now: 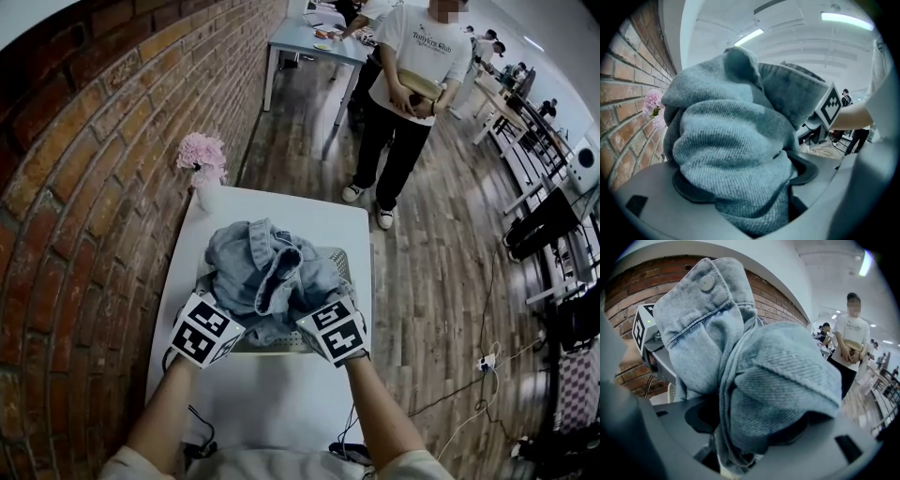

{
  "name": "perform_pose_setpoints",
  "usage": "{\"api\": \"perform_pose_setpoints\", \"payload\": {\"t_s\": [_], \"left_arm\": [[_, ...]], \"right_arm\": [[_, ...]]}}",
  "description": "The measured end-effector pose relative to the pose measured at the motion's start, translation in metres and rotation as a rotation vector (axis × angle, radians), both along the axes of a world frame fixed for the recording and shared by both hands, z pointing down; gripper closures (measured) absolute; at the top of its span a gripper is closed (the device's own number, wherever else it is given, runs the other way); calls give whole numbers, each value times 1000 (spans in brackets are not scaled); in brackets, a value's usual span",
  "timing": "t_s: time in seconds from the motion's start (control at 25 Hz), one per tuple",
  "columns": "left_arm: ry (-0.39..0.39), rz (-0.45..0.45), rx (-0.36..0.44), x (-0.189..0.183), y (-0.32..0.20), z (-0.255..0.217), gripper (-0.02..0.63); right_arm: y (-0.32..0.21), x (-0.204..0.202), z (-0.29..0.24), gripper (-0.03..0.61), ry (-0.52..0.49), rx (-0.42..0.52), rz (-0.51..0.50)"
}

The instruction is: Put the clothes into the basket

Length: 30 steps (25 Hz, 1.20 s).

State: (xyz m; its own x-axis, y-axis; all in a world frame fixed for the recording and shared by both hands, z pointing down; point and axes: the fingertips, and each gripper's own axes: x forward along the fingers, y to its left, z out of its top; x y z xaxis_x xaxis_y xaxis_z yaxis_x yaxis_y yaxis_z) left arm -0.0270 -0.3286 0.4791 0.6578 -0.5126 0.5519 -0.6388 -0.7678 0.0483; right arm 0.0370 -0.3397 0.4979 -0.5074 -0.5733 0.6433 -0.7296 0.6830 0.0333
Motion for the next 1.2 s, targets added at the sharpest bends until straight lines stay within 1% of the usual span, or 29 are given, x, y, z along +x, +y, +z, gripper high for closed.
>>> {"api": "perform_pose_setpoints", "payload": {"t_s": [0.24,0.48,0.68,0.8,0.88,1.08,1.2], "left_arm": [[-48,7,-106,5,2,24,179],[-82,-4,-181,8,2,48,179],[-127,-10,-264,9,0,66,178],[-168,-17,-290,9,1,76,178],[-186,-20,-306,10,1,82,176],[-184,-52,-367,11,3,96,161],[-188,-74,-388,10,2,100,147]], "right_arm": [[3,7,26,302,47,-100,39],[7,13,50,304,82,-205,62],[8,16,71,301,103,-308,95],[13,18,87,302,91,-380,124],[13,20,94,302,100,-411,130],[19,31,105,298,136,-504,161],[17,36,107,276,172,-503,194]]}}
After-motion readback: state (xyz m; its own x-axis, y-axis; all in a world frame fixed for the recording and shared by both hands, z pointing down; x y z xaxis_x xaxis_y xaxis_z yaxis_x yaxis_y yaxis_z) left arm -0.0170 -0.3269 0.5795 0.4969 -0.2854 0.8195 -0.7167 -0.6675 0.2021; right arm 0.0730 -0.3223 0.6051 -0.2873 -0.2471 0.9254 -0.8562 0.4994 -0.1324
